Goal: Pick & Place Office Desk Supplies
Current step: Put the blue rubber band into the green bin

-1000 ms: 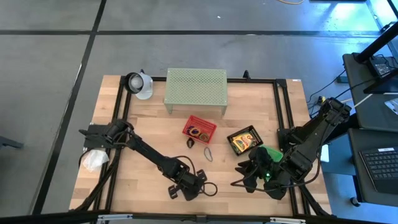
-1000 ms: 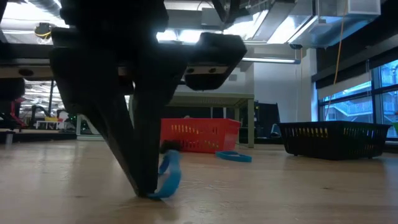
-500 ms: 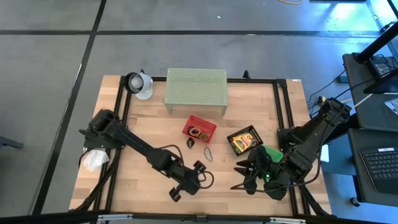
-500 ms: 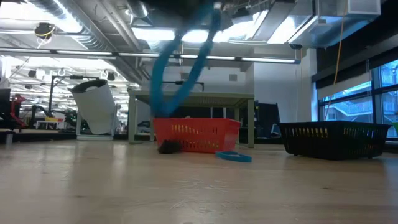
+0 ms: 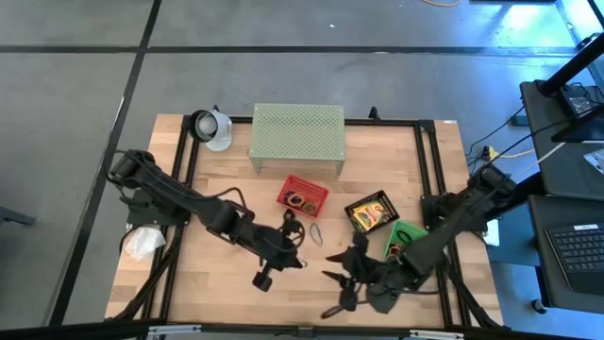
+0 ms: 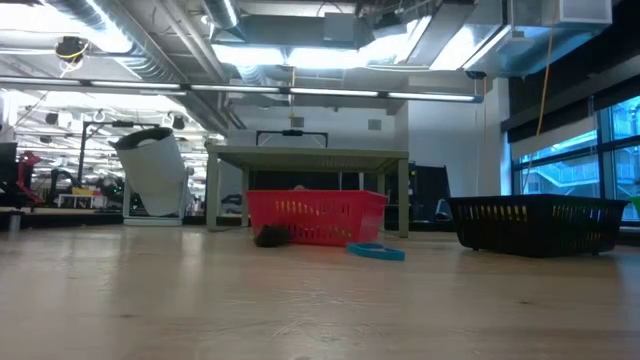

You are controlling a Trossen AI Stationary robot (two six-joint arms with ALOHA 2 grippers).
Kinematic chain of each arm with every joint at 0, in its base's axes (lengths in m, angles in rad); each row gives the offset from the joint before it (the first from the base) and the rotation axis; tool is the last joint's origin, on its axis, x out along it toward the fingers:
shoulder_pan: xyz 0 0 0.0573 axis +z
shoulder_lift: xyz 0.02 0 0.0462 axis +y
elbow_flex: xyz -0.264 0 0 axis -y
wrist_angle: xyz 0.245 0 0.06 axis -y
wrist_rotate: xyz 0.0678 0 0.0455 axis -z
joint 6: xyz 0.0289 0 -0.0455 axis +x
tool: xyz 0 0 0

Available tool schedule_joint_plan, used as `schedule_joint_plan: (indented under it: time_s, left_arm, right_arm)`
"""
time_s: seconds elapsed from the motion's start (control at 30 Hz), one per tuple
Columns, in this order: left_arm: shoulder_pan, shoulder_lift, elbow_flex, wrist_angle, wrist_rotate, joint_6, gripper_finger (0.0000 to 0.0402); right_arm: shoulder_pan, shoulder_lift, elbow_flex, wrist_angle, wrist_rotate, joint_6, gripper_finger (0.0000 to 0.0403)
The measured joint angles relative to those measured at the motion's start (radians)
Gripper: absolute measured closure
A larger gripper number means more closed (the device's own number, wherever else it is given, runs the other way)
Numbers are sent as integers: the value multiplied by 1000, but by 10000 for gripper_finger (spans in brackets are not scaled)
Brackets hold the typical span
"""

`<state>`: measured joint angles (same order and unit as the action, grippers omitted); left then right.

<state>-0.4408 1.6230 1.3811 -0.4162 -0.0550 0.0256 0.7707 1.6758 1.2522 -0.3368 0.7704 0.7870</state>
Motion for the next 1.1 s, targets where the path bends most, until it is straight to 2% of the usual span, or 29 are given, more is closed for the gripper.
schedule_joint_plan:
  time_s: [0.2,0.33,0.43,0.8,1.1]
  left_arm:
    - [0,-21,0,3,-30,-16,400]
    - [0,-21,0,16,-31,-16,400]
    - [0,-21,0,23,-21,-16,400]
    - [0,-21,0,49,21,-13,400]
    - [0,-21,0,53,31,-5,400]
  right_arm:
    - [-52,77,0,223,8,-86,180]
    - [-77,108,0,307,55,-138,161]
    - [-95,114,0,309,68,-152,157]
    - [-130,113,0,398,-9,-204,157]
    - [-131,113,0,420,-31,-202,176]
